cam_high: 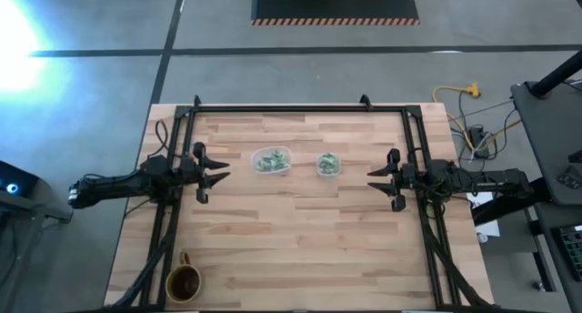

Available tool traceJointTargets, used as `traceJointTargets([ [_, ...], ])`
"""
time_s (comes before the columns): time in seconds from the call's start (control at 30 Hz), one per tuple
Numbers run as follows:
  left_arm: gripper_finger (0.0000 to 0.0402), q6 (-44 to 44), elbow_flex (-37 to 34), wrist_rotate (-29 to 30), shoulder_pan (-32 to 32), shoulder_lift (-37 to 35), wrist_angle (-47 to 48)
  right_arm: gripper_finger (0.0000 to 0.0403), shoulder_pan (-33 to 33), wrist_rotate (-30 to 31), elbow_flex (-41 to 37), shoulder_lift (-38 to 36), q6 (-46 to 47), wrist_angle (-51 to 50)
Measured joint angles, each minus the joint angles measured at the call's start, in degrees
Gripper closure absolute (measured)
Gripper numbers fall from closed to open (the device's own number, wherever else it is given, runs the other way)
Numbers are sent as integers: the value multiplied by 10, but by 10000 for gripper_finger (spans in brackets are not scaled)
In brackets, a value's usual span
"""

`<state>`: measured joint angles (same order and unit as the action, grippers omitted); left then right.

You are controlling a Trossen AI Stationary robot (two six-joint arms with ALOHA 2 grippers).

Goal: Pick and place Stevia / Truvia into bins
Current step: Return to Home Position

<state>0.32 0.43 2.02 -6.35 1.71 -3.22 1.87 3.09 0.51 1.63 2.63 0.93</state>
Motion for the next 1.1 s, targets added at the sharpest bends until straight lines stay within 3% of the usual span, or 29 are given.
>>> traceJointTargets([
  [1.1, 294, -15, -1, -1, 9, 9, 7, 275, 0, 0, 0, 0, 3, 0],
])
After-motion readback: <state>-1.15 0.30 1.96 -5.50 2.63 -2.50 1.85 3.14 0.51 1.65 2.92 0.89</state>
